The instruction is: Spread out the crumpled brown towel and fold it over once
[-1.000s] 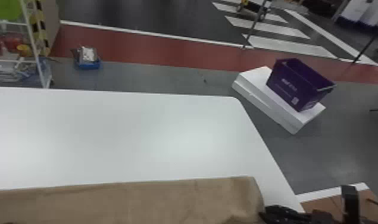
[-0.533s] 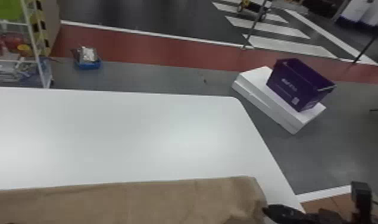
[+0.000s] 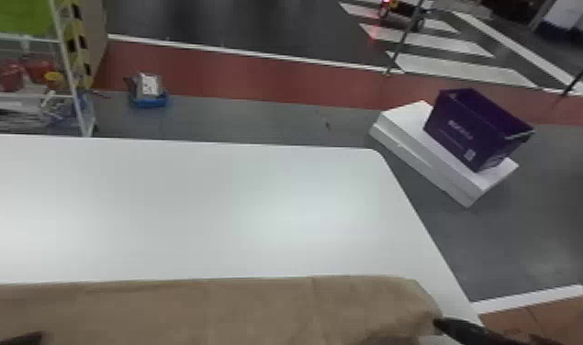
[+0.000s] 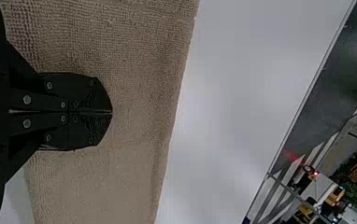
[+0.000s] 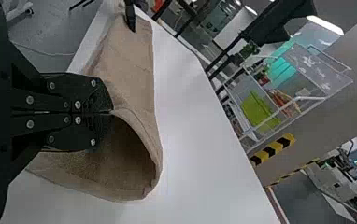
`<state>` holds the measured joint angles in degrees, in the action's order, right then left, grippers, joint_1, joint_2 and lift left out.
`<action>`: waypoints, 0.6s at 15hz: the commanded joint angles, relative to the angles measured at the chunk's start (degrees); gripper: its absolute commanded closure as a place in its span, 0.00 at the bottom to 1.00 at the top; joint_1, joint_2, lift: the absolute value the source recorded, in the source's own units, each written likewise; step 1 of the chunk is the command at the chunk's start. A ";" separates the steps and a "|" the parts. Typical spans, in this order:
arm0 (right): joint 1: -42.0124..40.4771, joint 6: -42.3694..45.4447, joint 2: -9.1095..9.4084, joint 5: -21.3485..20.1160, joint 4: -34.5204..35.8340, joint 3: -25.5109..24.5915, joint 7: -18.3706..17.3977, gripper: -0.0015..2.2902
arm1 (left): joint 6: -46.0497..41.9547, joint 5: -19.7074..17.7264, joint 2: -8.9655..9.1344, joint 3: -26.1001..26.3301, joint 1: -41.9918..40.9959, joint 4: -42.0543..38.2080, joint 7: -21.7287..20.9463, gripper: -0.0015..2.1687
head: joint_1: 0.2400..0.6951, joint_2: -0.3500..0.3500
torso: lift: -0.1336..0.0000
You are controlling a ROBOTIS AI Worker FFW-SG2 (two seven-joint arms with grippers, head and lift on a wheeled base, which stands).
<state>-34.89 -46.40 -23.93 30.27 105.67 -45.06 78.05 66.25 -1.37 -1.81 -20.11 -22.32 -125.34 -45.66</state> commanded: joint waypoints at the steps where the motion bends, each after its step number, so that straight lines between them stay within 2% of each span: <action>1: 0.08 -4.18 -0.41 3.31 0.07 -1.61 0.28 0.65 | -0.20 0.31 -0.03 -0.01 0.08 0.44 0.14 0.87 | 1.00 0.05 | 0.08; 3: 0.35 -5.94 -0.77 4.54 -0.99 -2.31 0.28 0.65 | -0.55 0.40 -0.03 -0.01 0.08 0.79 0.05 0.87 | 1.00 0.05 | 0.08; 7: 2.63 -1.02 -4.90 2.87 -12.33 -1.52 0.28 0.65 | -1.08 0.31 -0.03 -0.10 -0.01 0.88 -0.13 0.87 | 1.00 0.01 | 0.08; 9: 2.63 -0.32 -5.51 2.60 -13.12 -1.69 0.28 0.65 | -1.08 0.31 -0.03 -0.28 -0.10 0.53 -0.13 0.87 | 1.00 0.00 | 0.08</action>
<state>-32.33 -47.29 -28.89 33.12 93.36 -46.67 78.05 65.18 -1.04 -1.85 -20.27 -22.35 -124.49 -45.82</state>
